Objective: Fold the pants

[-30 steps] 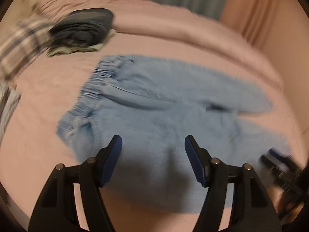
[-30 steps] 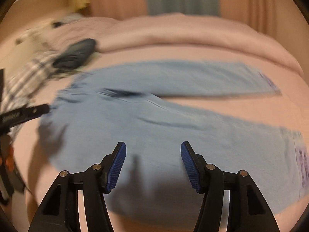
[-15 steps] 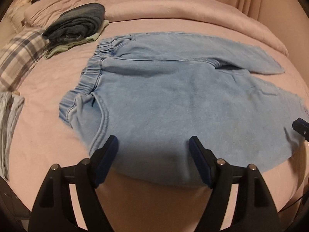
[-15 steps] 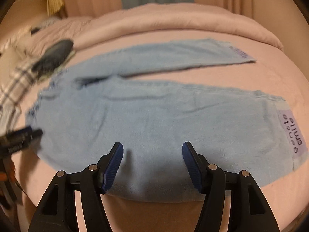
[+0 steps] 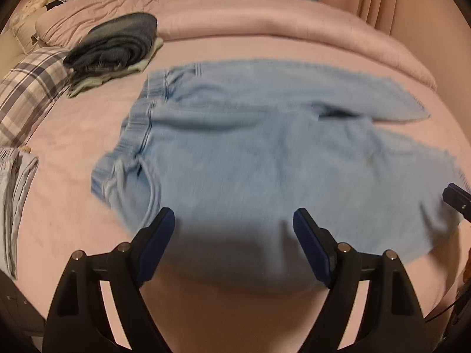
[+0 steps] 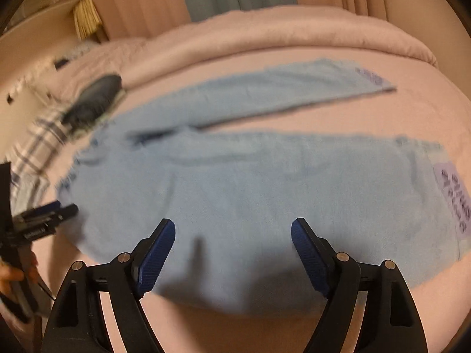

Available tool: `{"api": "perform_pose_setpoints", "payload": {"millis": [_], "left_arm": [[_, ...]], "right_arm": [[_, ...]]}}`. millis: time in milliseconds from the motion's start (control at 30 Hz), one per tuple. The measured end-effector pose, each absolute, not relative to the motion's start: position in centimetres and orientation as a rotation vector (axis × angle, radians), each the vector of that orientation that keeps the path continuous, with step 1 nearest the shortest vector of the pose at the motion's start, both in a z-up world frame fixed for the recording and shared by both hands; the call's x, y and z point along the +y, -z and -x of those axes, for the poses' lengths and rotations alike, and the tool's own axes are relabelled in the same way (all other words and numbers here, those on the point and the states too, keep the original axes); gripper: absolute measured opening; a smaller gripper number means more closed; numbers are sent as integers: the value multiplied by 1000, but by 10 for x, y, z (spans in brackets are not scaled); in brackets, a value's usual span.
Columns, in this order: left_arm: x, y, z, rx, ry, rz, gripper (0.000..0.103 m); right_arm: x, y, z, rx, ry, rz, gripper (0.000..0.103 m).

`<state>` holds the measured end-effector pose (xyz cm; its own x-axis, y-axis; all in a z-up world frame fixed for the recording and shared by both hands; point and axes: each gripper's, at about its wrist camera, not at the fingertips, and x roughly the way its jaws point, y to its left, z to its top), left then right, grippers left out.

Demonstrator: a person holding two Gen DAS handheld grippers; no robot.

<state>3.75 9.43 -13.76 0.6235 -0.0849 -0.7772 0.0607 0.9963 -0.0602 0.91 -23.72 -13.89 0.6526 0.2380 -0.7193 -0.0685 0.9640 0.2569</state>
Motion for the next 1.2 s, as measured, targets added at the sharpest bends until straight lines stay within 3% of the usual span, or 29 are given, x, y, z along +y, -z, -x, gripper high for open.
{"api": "perform_pose_setpoints", "payload": {"millis": [133, 233, 300, 367, 467, 800, 933, 1033, 1200], "left_arm": [[92, 142, -61, 894, 79, 39, 87], [93, 173, -76, 997, 59, 11, 88], [90, 174, -68, 937, 95, -34, 95], [88, 174, -66, 944, 124, -68, 95], [97, 165, -78, 1002, 184, -23, 95], [142, 97, -185, 881, 235, 19, 95], [155, 102, -255, 976, 376, 53, 92], [167, 113, -298, 1055, 401, 78, 81], [167, 131, -326, 1145, 515, 10, 79]], "right_arm": [[-230, 140, -31, 810, -164, -135, 81], [-225, 175, -50, 946, -136, -73, 82], [-214, 176, -40, 889, -157, 50, 85], [-209, 176, -37, 894, -194, 118, 85], [-216, 165, -49, 961, -278, 102, 85], [-189, 106, -149, 802, -502, 202, 85], [-162, 99, -210, 787, -574, 253, 85], [-145, 99, -258, 806, -595, 316, 85], [-117, 121, -327, 912, -708, 371, 82]]}}
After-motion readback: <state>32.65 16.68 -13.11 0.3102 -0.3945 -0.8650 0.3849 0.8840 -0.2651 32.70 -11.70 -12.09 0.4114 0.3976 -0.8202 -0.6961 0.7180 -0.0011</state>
